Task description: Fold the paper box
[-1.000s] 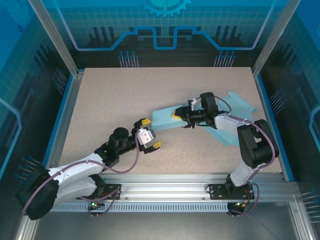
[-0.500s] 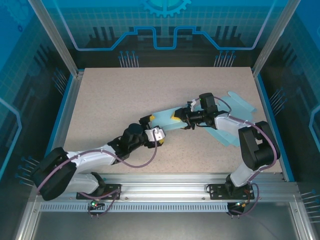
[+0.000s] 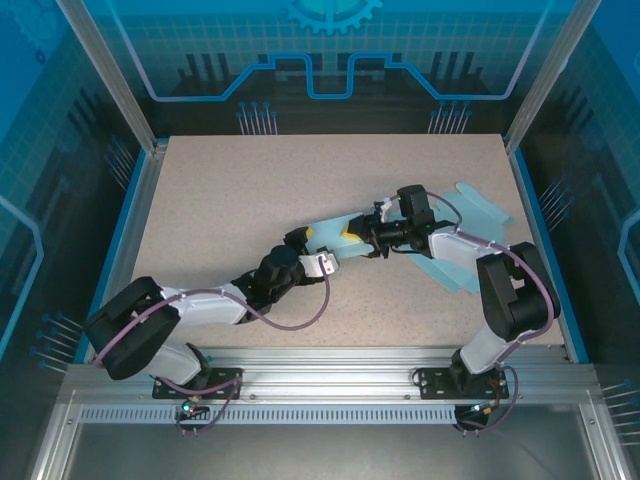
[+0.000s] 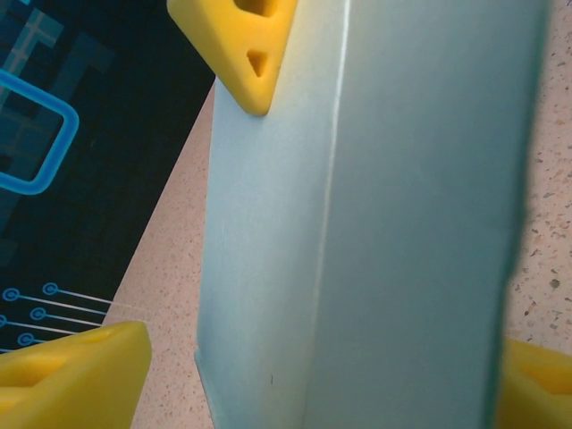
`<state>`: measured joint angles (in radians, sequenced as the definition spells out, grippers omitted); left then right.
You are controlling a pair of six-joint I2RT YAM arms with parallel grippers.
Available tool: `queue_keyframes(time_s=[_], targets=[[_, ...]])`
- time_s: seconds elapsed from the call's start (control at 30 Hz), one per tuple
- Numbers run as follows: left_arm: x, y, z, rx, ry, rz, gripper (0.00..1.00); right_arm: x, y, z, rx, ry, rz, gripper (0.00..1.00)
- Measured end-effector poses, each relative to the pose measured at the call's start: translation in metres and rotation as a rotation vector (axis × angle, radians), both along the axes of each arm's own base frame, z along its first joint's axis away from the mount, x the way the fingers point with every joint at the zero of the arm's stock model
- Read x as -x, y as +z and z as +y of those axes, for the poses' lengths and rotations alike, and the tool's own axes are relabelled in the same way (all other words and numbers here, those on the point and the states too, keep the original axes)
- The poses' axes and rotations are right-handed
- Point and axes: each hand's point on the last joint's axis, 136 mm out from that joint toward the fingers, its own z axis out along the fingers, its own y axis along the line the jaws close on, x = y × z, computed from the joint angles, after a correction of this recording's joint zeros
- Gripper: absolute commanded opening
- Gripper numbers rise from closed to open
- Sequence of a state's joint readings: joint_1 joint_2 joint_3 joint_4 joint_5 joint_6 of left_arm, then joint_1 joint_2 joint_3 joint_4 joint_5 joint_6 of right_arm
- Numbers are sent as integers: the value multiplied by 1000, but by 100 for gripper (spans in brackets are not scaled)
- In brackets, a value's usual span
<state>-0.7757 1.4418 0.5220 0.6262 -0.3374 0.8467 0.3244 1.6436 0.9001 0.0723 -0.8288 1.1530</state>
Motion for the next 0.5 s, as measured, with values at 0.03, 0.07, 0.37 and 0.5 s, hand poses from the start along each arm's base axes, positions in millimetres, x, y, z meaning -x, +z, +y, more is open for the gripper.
queue_keyframes(time_s=[0.03, 0.07, 0.37, 0.5], targets=[[0, 0, 0, 0, 1, -1, 78, 0, 1, 0, -1, 0, -2, 35], [0, 0, 0, -2, 3, -3, 75, -1, 2, 0, -2, 0, -8, 35], [0, 2, -1, -15, -3, -16, 55, -4, 7, 2, -10, -1, -25, 36], [1, 1, -2, -25, -10, -19, 45, -5, 7, 1, -10, -8, -21, 38]])
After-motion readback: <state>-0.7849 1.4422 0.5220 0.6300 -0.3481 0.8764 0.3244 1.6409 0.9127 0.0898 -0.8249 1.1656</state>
